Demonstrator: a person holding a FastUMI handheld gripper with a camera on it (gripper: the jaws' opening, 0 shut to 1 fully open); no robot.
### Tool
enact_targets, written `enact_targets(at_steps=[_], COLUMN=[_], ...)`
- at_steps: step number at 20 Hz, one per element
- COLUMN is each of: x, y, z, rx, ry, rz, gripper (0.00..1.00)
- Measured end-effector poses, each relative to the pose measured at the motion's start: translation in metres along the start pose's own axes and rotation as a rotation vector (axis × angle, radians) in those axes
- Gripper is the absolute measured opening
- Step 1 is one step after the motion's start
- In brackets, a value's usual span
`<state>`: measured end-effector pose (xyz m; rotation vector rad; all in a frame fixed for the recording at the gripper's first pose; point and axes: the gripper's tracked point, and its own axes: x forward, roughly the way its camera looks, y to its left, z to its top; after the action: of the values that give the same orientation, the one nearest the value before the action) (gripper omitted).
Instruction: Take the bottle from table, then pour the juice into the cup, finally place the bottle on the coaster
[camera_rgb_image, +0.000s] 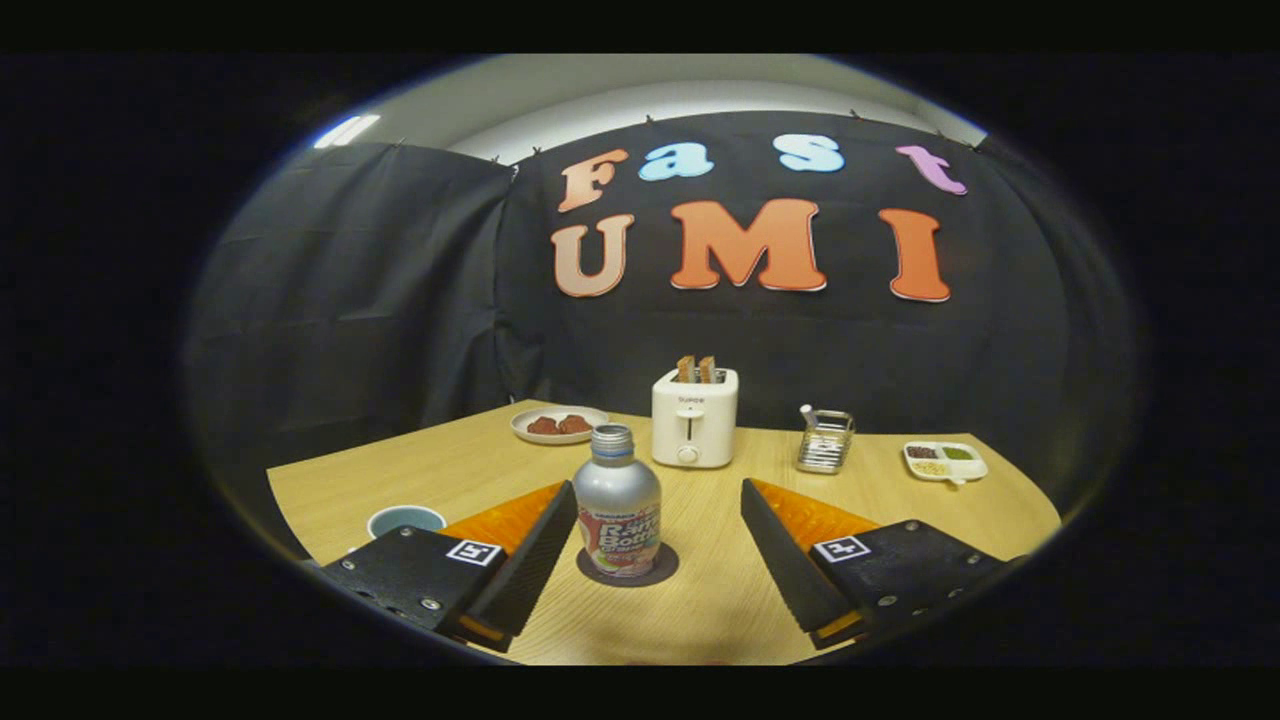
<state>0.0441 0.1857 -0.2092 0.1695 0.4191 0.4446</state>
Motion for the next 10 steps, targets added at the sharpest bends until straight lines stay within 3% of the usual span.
enact_targets(at_steps=[3, 10], x=[-0.025, -0.092], y=[-0.022, -0.042], z=[0.035, 0.103], rx=[-0.037, -0.074], ry=[-0.063, -0.224], rz=[-0.079, -0.173], gripper=[0.97, 0.97])
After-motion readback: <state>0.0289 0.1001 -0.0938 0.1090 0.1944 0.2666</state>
